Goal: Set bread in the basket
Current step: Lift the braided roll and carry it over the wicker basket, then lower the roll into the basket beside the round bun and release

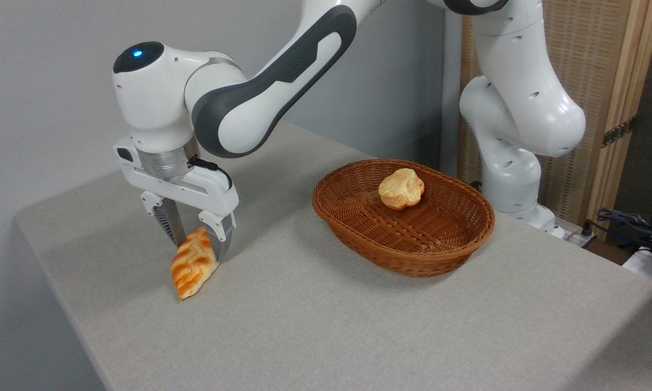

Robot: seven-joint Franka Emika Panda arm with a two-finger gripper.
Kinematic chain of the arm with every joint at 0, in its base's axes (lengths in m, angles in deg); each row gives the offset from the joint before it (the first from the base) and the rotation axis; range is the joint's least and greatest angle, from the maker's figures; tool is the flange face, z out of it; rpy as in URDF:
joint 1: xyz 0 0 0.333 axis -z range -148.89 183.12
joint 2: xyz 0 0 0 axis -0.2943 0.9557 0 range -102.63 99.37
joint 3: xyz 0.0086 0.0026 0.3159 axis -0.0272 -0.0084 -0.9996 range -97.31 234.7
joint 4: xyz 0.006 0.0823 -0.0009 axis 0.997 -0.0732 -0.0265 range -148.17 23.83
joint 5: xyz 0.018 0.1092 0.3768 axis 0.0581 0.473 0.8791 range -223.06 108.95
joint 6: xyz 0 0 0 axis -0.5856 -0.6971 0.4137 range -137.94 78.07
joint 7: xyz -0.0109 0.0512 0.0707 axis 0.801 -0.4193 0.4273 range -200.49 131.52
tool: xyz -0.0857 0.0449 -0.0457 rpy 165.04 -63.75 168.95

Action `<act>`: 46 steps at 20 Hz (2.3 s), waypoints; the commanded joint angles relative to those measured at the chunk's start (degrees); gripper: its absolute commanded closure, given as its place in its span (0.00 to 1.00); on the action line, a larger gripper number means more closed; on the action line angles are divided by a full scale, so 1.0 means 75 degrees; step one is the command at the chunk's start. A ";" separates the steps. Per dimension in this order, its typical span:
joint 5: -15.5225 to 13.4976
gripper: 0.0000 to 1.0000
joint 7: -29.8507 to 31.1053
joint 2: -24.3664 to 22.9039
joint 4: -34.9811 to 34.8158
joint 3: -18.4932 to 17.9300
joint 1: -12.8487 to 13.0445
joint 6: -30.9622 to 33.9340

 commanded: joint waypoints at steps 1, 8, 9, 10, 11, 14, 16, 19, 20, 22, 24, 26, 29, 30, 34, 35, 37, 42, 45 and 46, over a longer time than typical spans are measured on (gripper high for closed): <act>0.0090 0.63 -0.0050 0.0022 0.0060 -0.0033 0.0046 -0.0028; 0.0102 0.63 -0.0283 -0.0141 0.0060 -0.0057 0.0023 0.0439; 0.0102 0.63 -0.0447 -0.0258 0.0060 -0.0103 0.0011 0.0696; 0.0148 0.63 -0.0611 -0.0421 0.0071 -0.0127 -0.0012 0.0965; 0.0242 0.62 -0.0798 -0.0609 0.0072 -0.0150 -0.0036 0.1212; 0.0371 0.61 -0.1443 -0.1066 0.0072 -0.0442 -0.0048 0.1857; 0.0371 0.61 -0.1748 -0.1394 0.0060 -0.0572 -0.0048 0.2290; 0.0371 0.61 -0.2590 -0.1793 0.0025 -0.0806 -0.0048 0.3203; 0.0360 0.59 -0.2976 -0.1945 -0.0010 -0.0865 -0.0048 0.3496; 0.0371 0.57 -0.3808 -0.2285 -0.0173 -0.1098 -0.0048 0.3954; 0.0371 0.56 -0.4640 -0.2752 -0.0524 -0.1380 -0.0048 0.4225; 0.0371 0.55 -0.5402 -0.3326 -0.1051 -0.1719 -0.0048 0.4273; 0.0371 0.51 -0.6481 -0.4077 -0.1824 -0.2095 -0.0048 0.4413; 0.0383 0.51 -0.6704 -0.4300 -0.2094 -0.2119 -0.0048 0.4437; 0.0395 0.40 -0.7431 -0.4583 -0.2810 -0.2119 -0.0013 0.4694; 0.0395 0.35 -0.7596 -0.4583 -0.2869 -0.2119 0.0011 0.4834; 0.0395 0.23 -0.7853 -0.4595 -0.3103 -0.2119 0.0023 0.5080; 0.0536 0.00 -0.8382 -0.4583 -0.3245 -0.2119 0.0023 0.5609; 0.0536 0.00 -0.8382 -0.4525 -0.3256 -0.2119 0.0023 0.5562; 0.0536 0.00 -0.8382 -0.4501 -0.3257 -0.2119 0.0023 0.5562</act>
